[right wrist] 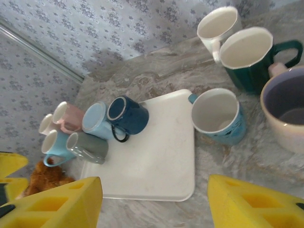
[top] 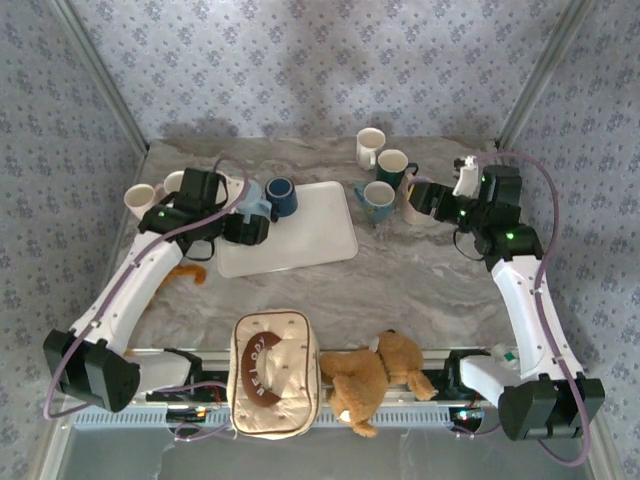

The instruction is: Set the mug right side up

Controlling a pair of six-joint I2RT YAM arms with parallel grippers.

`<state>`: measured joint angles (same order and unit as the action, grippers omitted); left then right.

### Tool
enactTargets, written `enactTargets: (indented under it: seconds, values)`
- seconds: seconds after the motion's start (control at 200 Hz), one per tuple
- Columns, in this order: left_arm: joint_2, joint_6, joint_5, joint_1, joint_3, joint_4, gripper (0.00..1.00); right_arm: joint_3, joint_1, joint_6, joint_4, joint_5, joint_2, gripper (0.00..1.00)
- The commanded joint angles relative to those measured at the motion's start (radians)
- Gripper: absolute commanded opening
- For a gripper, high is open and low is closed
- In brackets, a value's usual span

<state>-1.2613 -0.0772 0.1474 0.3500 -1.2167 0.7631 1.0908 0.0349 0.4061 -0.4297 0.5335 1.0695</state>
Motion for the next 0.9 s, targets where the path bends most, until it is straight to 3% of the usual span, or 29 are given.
enactTargets:
  seconds: [0.0,0.165,0.44,0.62,0.894]
  values:
    - [-0.064,-0.042,-0.018,0.006,-0.060,0.019,0.97,-0.011,-0.006,0.088,-0.012,0.075,-0.008,0.62]
    - [-0.197,-0.010,-0.029,0.011,-0.136,0.017,0.98,-0.027,-0.007,0.129,-0.045,0.114,-0.006,0.63]
    - [-0.426,0.248,-0.176,0.060,-0.291,-0.010,0.99,-0.075,-0.006,0.136,0.004,0.113,-0.001,0.65]
    - [-0.588,0.357,-0.177,0.063,-0.429,-0.010,1.00,-0.059,-0.007,0.152,0.013,0.144,0.044,0.65]
    - [-0.766,0.354,-0.242,0.061,-0.592,-0.069,0.99,-0.080,-0.007,0.166,0.000,0.145,0.047,0.66]
